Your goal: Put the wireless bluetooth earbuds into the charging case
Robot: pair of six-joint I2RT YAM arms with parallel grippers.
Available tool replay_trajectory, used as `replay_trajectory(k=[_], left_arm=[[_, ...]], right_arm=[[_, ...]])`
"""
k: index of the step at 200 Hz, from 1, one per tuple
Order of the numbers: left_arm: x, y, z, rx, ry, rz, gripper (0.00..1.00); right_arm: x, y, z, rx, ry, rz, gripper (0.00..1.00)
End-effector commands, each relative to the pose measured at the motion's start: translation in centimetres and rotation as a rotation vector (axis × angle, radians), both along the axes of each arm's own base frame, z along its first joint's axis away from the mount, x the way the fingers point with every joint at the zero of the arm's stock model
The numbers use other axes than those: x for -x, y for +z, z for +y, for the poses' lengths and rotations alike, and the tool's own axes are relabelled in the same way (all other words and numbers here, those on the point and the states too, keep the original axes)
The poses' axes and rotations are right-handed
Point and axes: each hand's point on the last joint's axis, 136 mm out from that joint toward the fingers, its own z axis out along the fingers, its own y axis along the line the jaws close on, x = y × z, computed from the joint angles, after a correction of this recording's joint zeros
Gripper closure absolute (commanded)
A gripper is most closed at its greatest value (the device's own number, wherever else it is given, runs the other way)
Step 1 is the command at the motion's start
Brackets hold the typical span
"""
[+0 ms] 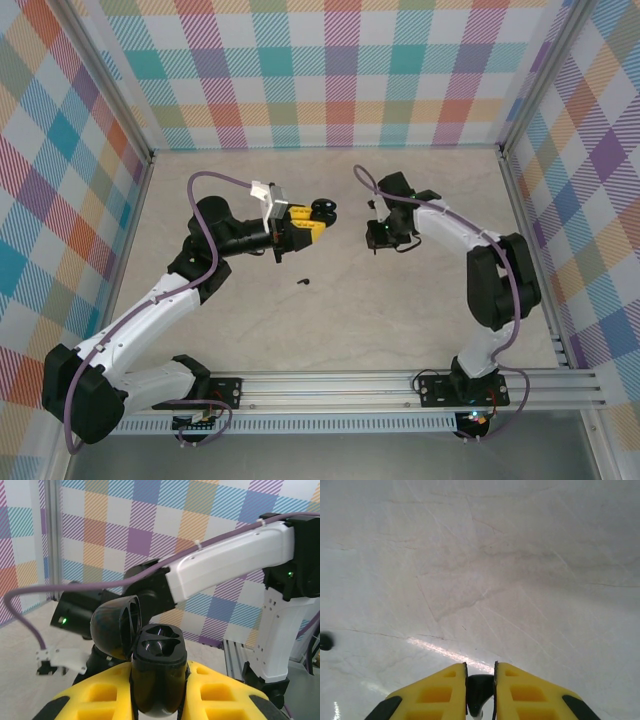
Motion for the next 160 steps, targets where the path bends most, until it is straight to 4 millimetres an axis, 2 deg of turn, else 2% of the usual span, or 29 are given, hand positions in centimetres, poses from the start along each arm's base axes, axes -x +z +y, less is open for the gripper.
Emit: replay_trajectory(k=[1, 84, 160], left_arm=[[-0.9, -0.6, 0.2, -0.001, 0.035, 0.011, 0.85], [-3.7, -2.1, 0.2, -0.002, 0.136, 0.075, 0.85], [-3.8, -2.9, -0.2, -0.01, 0.121, 0.065, 0.85]], right_arm=[[-0.1, 3.1, 0.8, -0.115, -0.018, -0.063, 0.84], [1.4, 12.5, 2.0, -0.31, 0.025, -0.246, 0.84], [3.6, 21.1, 3.3, -0.507, 0.099, -0.394, 0.84]])
